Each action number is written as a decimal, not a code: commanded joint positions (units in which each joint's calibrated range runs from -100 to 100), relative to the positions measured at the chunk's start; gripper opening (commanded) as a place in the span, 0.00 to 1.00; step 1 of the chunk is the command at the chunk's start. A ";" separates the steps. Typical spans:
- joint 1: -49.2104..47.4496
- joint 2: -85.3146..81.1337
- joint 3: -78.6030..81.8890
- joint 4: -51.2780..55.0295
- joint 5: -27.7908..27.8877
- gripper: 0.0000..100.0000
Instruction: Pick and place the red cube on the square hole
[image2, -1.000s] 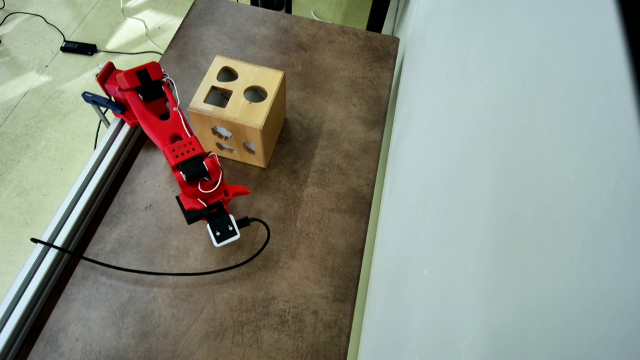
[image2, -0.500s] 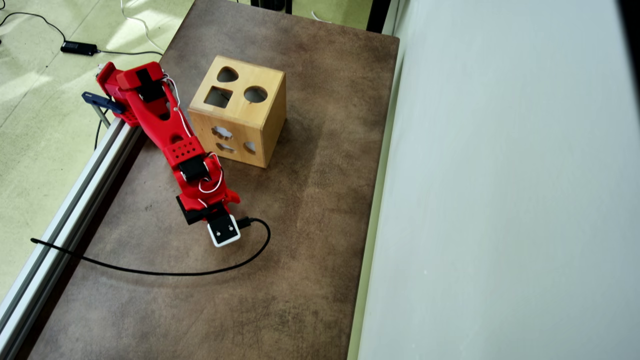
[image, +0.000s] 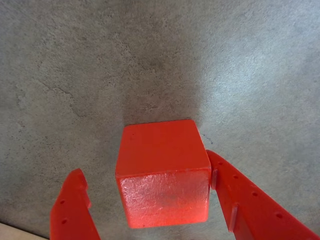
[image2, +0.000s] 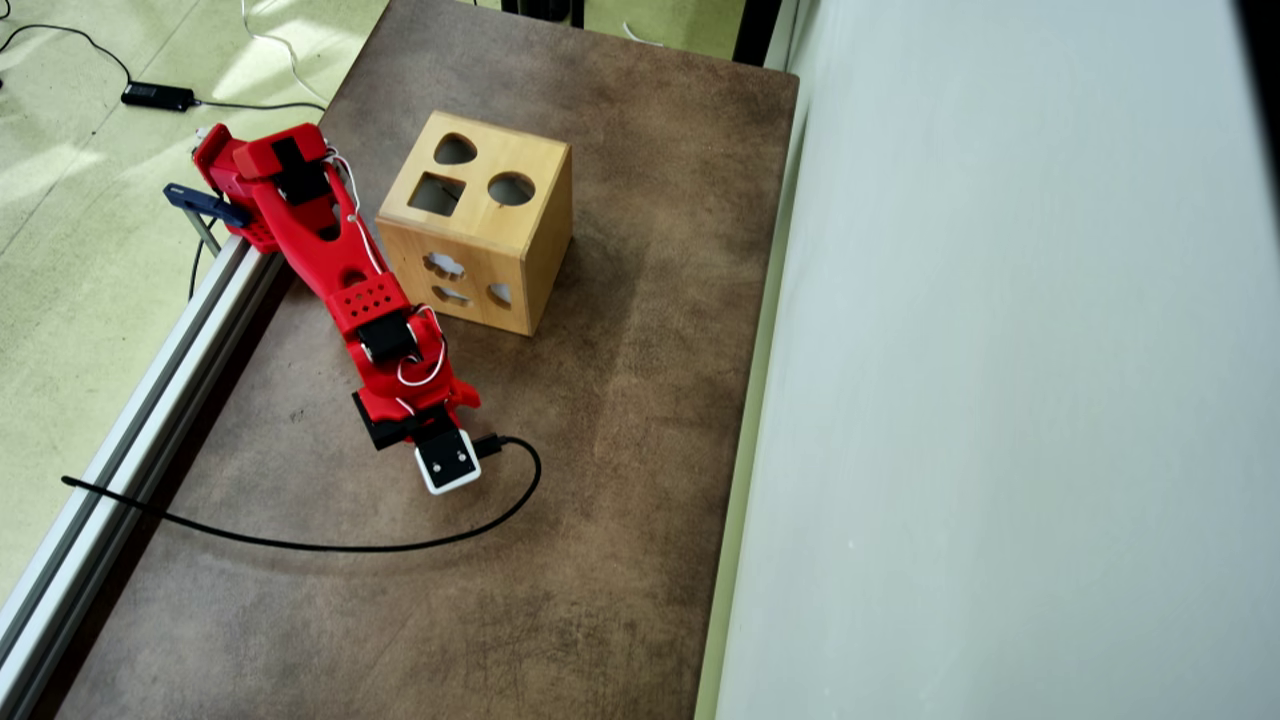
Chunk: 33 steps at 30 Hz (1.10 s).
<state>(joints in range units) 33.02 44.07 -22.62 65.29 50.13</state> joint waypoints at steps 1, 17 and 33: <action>-0.26 -1.05 -1.89 -0.60 -0.20 0.35; 0.04 -1.82 -2.07 0.29 -0.24 0.29; 0.04 -1.99 -2.07 0.37 -0.29 0.18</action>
<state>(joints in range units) 33.02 44.07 -22.62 65.38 50.09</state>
